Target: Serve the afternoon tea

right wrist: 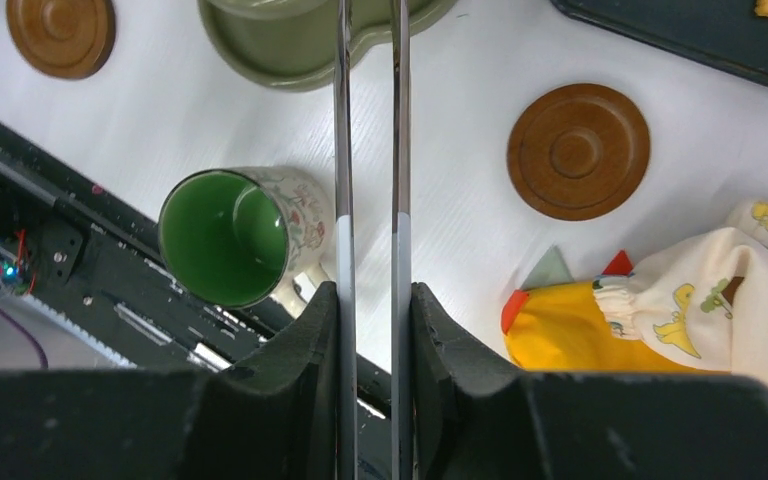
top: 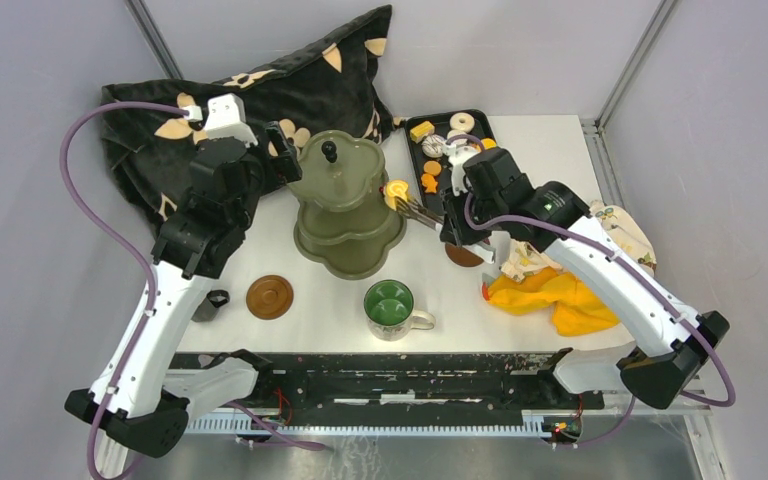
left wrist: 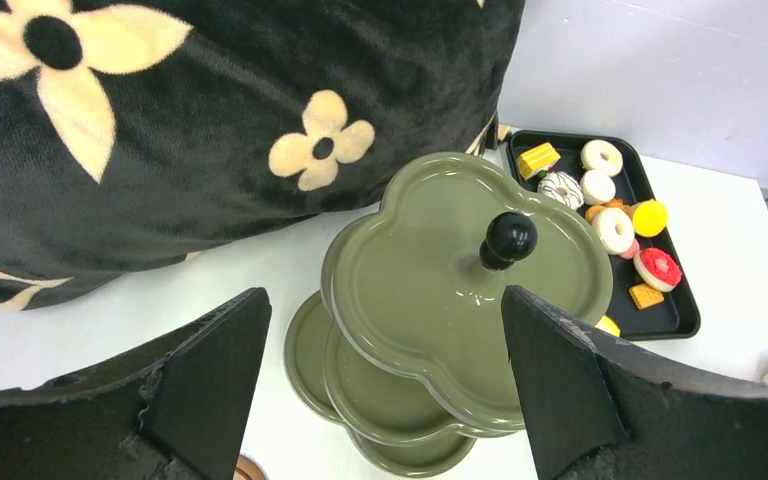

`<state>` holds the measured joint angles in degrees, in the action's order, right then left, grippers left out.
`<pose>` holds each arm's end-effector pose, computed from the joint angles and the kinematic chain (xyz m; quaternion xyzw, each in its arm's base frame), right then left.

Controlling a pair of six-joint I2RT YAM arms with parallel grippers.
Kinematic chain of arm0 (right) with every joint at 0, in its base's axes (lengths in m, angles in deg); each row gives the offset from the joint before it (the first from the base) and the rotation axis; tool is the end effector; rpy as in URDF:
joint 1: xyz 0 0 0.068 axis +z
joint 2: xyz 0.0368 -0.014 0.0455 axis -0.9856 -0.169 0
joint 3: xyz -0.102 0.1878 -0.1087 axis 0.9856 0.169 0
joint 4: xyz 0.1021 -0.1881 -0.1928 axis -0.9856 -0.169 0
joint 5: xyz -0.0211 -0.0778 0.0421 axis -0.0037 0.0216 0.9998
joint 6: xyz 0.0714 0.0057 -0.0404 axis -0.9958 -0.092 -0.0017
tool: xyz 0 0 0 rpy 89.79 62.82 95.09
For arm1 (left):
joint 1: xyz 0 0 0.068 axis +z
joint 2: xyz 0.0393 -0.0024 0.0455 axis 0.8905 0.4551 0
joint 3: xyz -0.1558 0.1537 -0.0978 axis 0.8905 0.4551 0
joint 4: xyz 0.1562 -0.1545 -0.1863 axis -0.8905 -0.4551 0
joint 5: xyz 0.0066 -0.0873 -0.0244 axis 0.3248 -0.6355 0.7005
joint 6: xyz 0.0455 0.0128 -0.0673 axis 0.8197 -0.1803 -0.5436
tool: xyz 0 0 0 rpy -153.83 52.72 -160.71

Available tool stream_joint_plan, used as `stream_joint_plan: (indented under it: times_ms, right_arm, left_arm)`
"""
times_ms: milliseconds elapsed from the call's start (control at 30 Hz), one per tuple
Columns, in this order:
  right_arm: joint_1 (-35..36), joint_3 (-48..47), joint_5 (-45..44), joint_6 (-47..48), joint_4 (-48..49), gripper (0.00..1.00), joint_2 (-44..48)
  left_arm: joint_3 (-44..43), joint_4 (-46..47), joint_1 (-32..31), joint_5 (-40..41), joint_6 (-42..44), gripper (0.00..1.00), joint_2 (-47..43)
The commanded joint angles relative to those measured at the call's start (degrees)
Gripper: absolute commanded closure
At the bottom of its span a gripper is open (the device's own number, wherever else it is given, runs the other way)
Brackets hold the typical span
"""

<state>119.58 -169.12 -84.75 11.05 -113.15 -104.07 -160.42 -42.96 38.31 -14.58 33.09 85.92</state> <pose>0.2497 0.2058 0.3324 -0.1794 0.9124 0.1803 0.3206 0.2651 -0.0872 0.4316 -0.0989 0.7740 -0.0591 0.6226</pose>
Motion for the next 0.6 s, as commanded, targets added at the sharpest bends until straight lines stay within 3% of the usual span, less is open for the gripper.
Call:
stream_joint_plan:
  times_ms: [0, 433, 567]
  right_arm:
    - [1.9, -2.8, 4.9, 3.1, 2.5, 0.99, -0.2]
    - [4.8, -4.1, 5.6, 3.5, 5.6, 0.98, -6.0]
    - [4.8, -4.1, 4.9, 2.7, 6.5, 0.76, -6.6]
  left_arm:
    - [-2.1, 0.4, -0.1, -0.2, 0.6, 0.08, 0.4]
    - [-2.9, 0.8, -0.2, -1.2, 0.4, 0.08, 2.7]
    - [-2.8, 0.3, -0.1, -1.3, 0.4, 0.08, 2.4]
